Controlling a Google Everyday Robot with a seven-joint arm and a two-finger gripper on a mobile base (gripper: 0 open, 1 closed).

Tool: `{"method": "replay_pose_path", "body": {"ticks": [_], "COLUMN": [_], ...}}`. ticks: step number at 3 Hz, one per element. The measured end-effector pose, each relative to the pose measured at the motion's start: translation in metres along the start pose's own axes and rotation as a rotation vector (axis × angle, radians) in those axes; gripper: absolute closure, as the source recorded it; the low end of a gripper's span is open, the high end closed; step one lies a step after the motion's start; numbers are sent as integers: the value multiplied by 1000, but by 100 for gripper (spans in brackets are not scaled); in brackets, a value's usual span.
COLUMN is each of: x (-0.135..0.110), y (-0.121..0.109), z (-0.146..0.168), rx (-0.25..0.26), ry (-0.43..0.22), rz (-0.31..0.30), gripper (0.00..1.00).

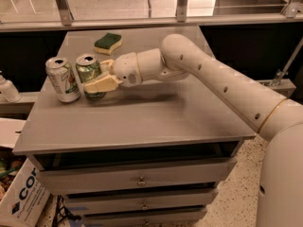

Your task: Move green can near 7up can

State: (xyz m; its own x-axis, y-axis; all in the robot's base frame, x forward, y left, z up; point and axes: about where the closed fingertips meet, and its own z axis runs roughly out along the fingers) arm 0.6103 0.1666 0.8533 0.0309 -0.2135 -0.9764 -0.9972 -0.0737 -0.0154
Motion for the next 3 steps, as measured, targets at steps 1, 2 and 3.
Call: {"method": "replay_pose_path", "body": {"ticks": [1, 2, 3], "x": [0, -1, -1], "y": [1, 0, 1], "z": [1, 0, 0], "rx": [-1, -1, -1], "ry": [-3, -3, -4], "rz": [7, 7, 7], "gripper": [57, 35, 13]}}
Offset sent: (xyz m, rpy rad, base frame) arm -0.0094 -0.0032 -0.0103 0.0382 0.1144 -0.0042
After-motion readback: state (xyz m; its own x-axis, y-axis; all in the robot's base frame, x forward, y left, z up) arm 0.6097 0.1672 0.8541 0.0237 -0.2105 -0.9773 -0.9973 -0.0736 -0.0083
